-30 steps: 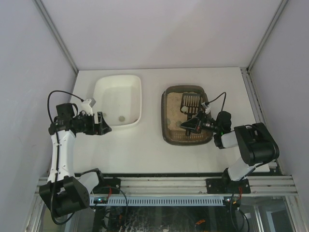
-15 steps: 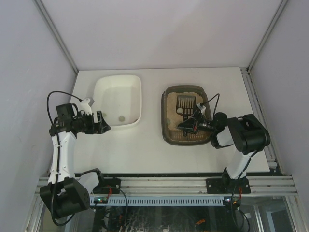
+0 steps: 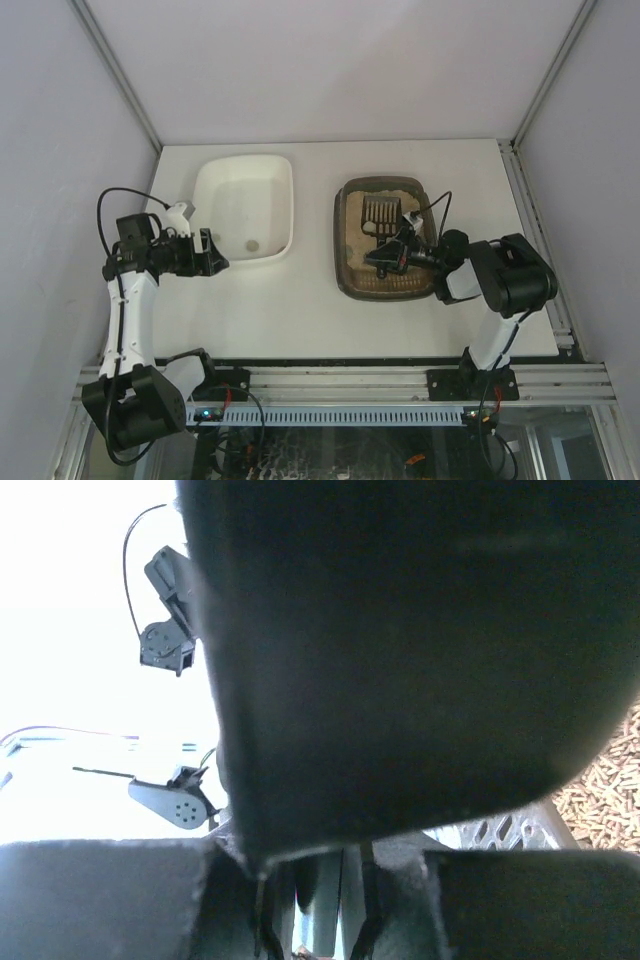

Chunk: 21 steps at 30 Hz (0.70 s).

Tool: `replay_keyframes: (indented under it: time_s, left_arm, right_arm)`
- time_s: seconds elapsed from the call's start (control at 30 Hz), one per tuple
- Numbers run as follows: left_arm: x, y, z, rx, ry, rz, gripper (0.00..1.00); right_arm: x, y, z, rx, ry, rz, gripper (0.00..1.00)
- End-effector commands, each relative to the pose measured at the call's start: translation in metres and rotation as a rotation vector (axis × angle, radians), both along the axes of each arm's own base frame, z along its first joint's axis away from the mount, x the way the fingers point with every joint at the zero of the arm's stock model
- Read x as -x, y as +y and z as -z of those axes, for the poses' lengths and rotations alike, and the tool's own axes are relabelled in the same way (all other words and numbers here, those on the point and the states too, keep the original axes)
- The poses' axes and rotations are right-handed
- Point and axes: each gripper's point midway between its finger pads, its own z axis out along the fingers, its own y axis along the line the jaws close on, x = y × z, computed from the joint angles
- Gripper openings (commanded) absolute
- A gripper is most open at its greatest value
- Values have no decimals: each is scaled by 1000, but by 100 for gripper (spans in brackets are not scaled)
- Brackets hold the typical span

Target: Clean the litter box

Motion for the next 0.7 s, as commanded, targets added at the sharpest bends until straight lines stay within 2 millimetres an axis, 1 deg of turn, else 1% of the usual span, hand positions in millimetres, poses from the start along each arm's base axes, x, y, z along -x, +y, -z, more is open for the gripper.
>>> replay_keyframes:
  time_s: [0.0, 0.03, 0.1, 0.13, 0.17, 0.2, 0.23, 0.27, 0.33, 0.37, 0.4, 0.47, 0.5, 0.53, 0.6, 0.63, 0.67]
  left_arm:
    - [-1, -5, 0, 22, 1, 22, 87]
    - [-1, -6, 0, 23, -2, 27, 87]
    - [0, -7, 0, 26, -2, 34, 87]
    - [0, -8, 0, 26, -4, 37, 87]
    - [1, -9, 0, 25, -3, 40, 87]
    - [1, -9, -1, 24, -5, 43, 87]
    - [1, -9, -1, 23, -7, 45, 87]
    - [1, -10, -1, 26, -8, 48, 87]
    - [1, -11, -2, 27, -10, 55, 87]
    - [1, -11, -2, 27, -9, 54, 87]
    - [2, -11, -2, 27, -8, 55, 87]
    - [2, -12, -2, 25, -9, 59, 87]
    - [2, -12, -2, 24, -9, 60, 87]
    - [2, -12, -2, 23, -10, 60, 87]
    - [3, -12, -2, 23, -13, 60, 87]
    - [2, -12, -2, 23, -13, 63, 87]
    - [2, -13, -2, 26, -11, 68, 87]
  right_arm:
    - [-15, -12, -23, -51, -68, 53, 0]
    - [-11, -6, -27, -51, -90, 27, 0]
    - [3, 14, -29, -36, -91, -63, 0]
    - [4, 16, -31, -37, -93, -71, 0]
    - [0, 11, -33, -46, -88, -48, 0]
    - [-13, -5, -35, -60, -77, 19, 0]
    - [-20, -13, -32, -71, -50, 55, 0]
    - [-20, -11, -31, -74, -38, 44, 0]
    - [1, 15, -30, -52, -51, -71, 0]
    - [8, 22, -29, -33, -55, -97, 0]
    - [6, 18, -25, -20, -50, -79, 0]
    - [-12, -10, -25, -26, -44, 45, 0]
    - [-16, -18, -26, -42, -35, 73, 0]
    - [-12, -13, -30, -46, -55, 40, 0]
    - [6, 10, -29, -7, -101, -70, 0]
    - [10, 12, -25, 22, -95, -83, 0]
    - [7, 6, -24, 36, -88, -57, 0]
